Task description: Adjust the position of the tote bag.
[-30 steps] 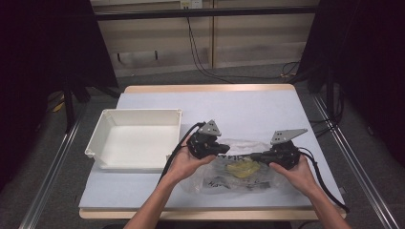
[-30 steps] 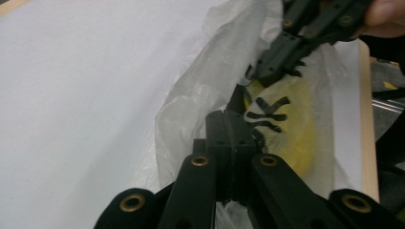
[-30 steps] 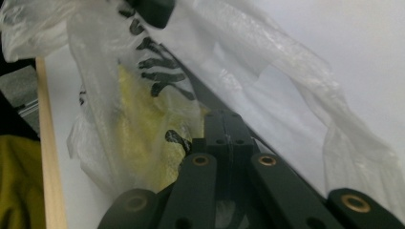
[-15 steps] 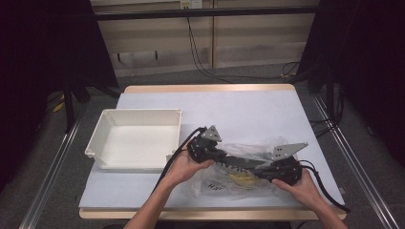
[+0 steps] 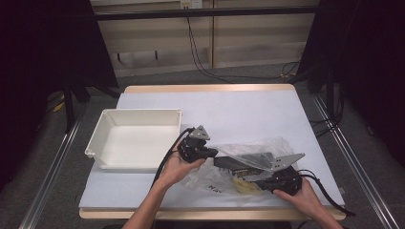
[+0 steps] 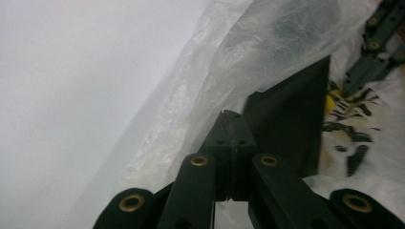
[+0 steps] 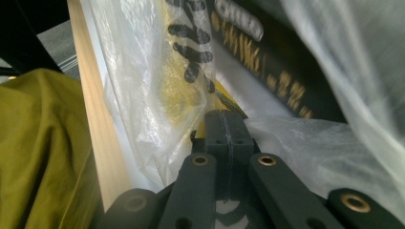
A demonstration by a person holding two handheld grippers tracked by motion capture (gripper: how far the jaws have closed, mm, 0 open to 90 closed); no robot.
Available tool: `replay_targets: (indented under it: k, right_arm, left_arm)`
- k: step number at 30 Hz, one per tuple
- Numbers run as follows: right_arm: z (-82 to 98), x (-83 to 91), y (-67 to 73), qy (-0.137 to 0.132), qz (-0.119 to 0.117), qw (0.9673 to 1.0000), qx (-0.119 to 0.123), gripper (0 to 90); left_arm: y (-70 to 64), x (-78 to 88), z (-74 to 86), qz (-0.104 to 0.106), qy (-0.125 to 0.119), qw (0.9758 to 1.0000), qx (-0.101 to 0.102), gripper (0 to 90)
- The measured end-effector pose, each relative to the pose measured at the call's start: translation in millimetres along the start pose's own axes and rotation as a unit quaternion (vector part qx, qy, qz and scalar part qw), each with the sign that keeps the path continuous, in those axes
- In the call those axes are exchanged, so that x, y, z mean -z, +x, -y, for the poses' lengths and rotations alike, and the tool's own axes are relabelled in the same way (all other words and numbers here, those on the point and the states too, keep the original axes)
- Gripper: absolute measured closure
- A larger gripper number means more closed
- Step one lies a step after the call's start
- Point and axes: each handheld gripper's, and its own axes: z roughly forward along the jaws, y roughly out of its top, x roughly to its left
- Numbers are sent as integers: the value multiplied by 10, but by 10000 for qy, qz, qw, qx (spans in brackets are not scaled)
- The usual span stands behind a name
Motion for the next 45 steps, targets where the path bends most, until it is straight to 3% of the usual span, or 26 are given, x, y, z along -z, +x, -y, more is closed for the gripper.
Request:
replay_targets:
  k: [1, 3, 4, 13, 16, 20, 21, 23, 26, 34, 36, 40, 45]
  right_arm:
    - [10, -6, 6, 18, 25, 10000, 29, 900]
    - [15, 1, 24, 28, 37, 10000, 47, 900]
    - [21, 2, 30, 20, 27, 10000, 41, 900]
    - [28, 12, 29, -32, 75, 10000, 41, 900]
    - [28, 17, 31, -49, 81, 10000, 16, 900]
    - [33, 6, 30, -40, 102, 9999, 28, 900]
    - [33, 5, 30, -44, 104, 9999, 25, 900]
    - [29, 12, 32, -67, 111, 9999, 18, 900]
    - [8, 73, 28, -225, 150, 9996, 10, 900]
    - [-58, 337, -2, -711, 310, 9970, -41, 900]
    - [-83, 384, -4, -798, 365, 9961, -31, 900]
    - [-168, 426, -19, -878, 407, 9953, 40, 900]
    - [-202, 426, -113, -890, 477, 9949, -28, 900]
  left_arm:
    - [8, -23, 8, -37, 44, 10000, 38, 900]
    - [33, -56, 13, -120, 263, 9996, -78, 900]
    - [30, -81, 17, -135, 241, 9996, 22, 900]
    - [51, -222, 57, -208, 692, 9973, -110, 900]
    - [44, -252, 106, -125, 576, 9982, 66, 900]
    - [56, -327, 164, -91, 759, 9971, -22, 900]
    - [41, -351, 172, -138, 742, 9971, 66, 900]
    - [26, -354, 163, -209, 842, 9962, -29, 900]
    - [39, -311, 164, -145, 710, 9974, -20, 900]
    - [-26, -14, 43, -187, 321, 9993, -94, 884]
    - [-36, 53, 12, -203, 300, 9991, -214, 885]
    - [-97, 189, -28, -200, 66, 9996, -208, 885]
    - [-212, 304, -61, -132, -27, 9991, -404, 885]
